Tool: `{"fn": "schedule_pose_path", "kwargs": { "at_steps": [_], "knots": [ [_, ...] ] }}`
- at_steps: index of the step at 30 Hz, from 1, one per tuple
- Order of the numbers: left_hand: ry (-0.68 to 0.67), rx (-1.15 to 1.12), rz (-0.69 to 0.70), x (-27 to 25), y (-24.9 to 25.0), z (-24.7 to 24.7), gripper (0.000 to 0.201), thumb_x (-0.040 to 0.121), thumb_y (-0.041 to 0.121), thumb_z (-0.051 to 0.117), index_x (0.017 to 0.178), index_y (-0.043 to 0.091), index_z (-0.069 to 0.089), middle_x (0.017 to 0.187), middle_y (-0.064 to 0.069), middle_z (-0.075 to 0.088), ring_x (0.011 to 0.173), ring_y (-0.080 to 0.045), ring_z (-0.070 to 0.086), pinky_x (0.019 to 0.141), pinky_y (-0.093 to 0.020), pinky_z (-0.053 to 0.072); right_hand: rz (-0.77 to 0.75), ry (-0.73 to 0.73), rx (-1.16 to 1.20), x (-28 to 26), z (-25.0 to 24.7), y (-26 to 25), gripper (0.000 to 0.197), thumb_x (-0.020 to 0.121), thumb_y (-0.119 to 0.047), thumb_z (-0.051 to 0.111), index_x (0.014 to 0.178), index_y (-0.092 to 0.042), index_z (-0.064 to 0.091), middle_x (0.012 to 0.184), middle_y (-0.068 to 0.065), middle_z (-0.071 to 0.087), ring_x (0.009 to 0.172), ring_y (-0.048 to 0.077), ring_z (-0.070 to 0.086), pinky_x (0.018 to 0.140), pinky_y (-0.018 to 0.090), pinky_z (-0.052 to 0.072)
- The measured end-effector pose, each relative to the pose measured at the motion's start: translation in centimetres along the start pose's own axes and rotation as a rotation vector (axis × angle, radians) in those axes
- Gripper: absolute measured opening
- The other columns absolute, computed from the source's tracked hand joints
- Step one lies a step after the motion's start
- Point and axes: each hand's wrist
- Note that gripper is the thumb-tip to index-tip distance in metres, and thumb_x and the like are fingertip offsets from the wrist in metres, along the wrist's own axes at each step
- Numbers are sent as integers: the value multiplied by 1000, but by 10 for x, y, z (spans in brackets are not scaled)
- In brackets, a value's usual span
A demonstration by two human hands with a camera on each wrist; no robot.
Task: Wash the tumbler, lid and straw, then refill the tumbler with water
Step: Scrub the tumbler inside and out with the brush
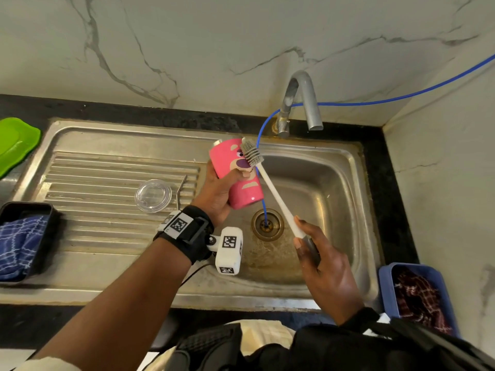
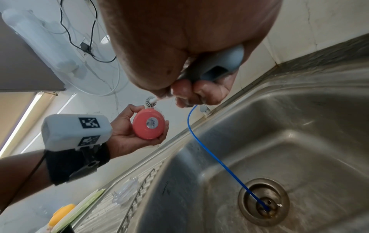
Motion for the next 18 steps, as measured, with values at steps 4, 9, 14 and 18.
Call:
{"fn": "schedule_pose_path", "kwargs": {
  "at_steps": [4,9,14,18],
  "knots": [
    [5,11,-11,-1,6,-3,85,65,10,82,143,21,48,123,-11,70,106,-29,72,78,-50,63,-2,7,1,-8,-1,0,41,102,-23,56,142,-17,59,82,-41,62,63,-7,61,58,2,41],
    [-74,8,-51,-6,-1,7,89,68,11,81,149,18,45,127,-13,68,112,-31,70,81,-49,61,5,38,-22,2,-1,-2,38,104,-20,58,142,-23,56,85,-43,61,71,-17,60,64,0,42],
    [-10,-11,-13,1,8,0,83,72,9,76,149,18,45,126,-13,69,109,-30,71,80,-49,61,0,34,-27,-5,2,0,38,103,-21,58,141,-23,57,84,-40,62,69,-17,60,63,0,41],
    [53,-10,-26,0,7,0,76,71,9,76,139,21,44,129,-13,66,106,-29,72,79,-50,62,2,41,-25,-8,0,-5,40,103,-24,57,143,-24,57,77,-32,64,63,-9,63,57,2,42]
  ]
}}
Point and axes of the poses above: each hand's wrist, its own x-axis towards the middle knuckle, its own z-axis out of the palm, y = z × x
